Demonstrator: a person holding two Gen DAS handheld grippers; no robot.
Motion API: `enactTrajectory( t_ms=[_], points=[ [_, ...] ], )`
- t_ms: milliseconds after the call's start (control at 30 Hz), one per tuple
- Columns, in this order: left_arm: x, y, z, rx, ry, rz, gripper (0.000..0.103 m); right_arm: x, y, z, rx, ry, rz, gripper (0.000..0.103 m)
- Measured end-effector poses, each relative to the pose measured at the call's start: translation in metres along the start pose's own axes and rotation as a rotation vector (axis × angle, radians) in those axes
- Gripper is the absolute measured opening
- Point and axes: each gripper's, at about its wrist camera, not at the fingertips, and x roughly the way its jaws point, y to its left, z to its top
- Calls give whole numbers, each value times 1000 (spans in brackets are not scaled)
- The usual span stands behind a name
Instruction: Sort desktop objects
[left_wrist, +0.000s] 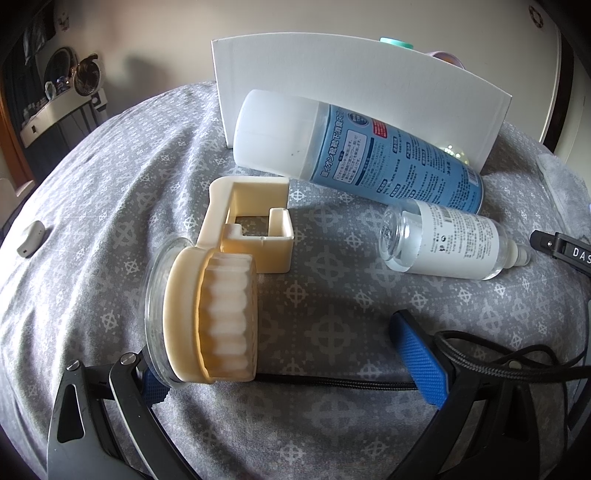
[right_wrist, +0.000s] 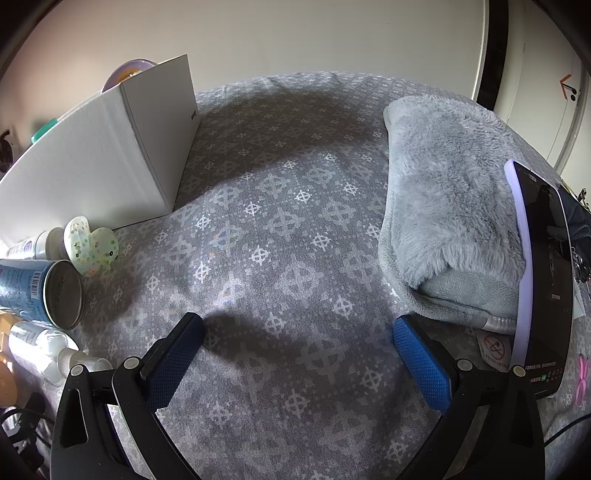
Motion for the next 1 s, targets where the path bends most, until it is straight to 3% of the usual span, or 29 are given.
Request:
enactTrajectory(
  t_ms=[200,267,367,433,500,567,733,900,1000],
  points=[
    [-27,-14,-11,-124,103,50,103,-1,0,0,0,0,0,103],
    [-58,-16,-18,-198,51,48,103,-1,0,-1,0,0,0,103],
    [-105,-22,-23,-329,-109,-42,103,-1,0,-1,0,0,0,103],
    [-120,-24,-12,-393,-203,-113,103,-1,1,-1,0,0,-1,103],
    [-117,-22,13,-447,-239,-148,103,-2,0,-1,0,0,0,103],
    [-98,-28,46,-454,-205,-183,103,-2,0,-1,0,0,-1,103],
    [-31,-84,58,-433,82,-114,93,-2,1,-1,-1,0,-1,103],
    [14,-108,58,-381,203,3,93,-2,0,-2,-1,0,-1,103],
    [36,-110,55,-384,263,18,94,-1,1,-2,-5,0,-5,103]
  ],
)
